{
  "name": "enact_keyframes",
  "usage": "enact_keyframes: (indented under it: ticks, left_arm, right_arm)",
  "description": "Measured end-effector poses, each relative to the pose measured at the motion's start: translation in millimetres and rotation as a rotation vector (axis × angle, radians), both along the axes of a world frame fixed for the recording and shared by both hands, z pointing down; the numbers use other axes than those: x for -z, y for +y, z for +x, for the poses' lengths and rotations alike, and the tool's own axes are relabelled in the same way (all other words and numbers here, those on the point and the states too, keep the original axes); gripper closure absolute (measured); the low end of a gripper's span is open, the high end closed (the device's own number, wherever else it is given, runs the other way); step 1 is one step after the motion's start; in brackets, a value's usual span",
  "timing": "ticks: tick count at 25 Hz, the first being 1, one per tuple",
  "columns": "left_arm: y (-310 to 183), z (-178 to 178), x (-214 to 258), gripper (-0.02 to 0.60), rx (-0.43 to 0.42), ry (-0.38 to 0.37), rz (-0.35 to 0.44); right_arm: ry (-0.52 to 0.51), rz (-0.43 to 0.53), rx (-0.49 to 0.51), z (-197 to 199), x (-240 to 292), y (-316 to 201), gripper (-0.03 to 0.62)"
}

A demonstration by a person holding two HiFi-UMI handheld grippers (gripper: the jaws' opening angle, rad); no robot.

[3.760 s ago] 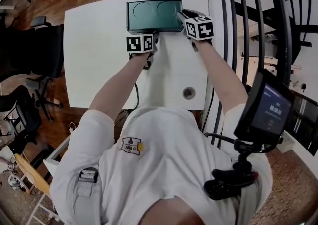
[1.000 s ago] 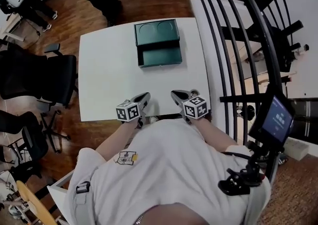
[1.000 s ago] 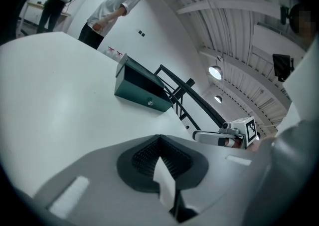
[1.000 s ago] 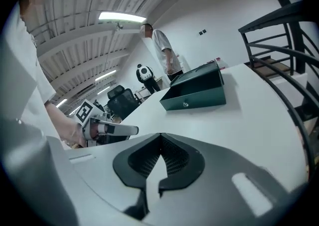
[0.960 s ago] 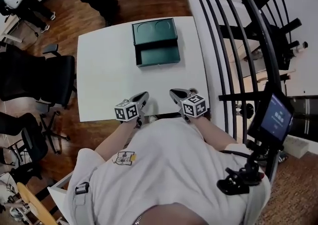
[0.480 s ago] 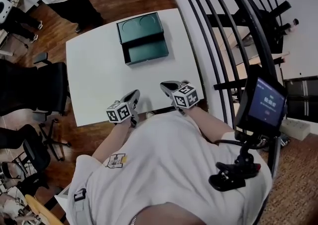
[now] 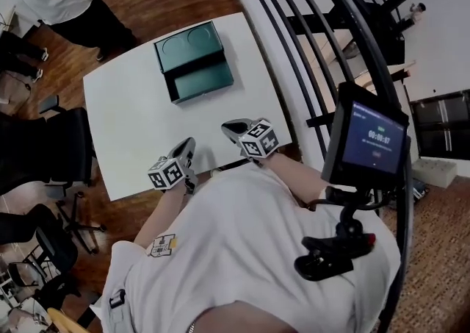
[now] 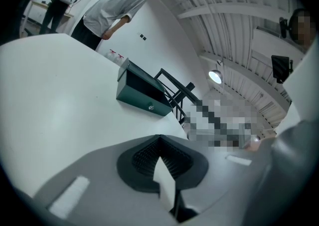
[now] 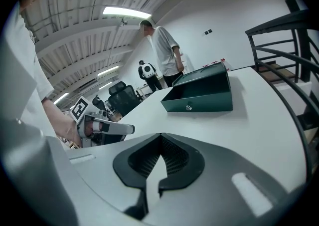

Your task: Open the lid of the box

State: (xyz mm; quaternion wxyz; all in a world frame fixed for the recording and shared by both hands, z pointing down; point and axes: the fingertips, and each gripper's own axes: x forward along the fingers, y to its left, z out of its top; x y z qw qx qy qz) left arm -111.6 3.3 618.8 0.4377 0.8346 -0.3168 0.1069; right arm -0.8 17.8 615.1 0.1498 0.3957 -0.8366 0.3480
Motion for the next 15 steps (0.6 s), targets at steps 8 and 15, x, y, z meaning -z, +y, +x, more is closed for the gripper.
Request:
enact_keyframes:
  ticks: [8,15]
  left_arm:
    - [0.1,-0.2,1.0,0.581,-0.003,0.006,-0.002]
    - [3.8,4.1,1.4,0.581,-0.001,0.000,0.001]
  right_arm:
    - [0.012,0.002,0.008,-3.2,2.8,-0.5,0.594]
    - [0.019,0.007,0.015,2.8,3.1,2.7,0.594]
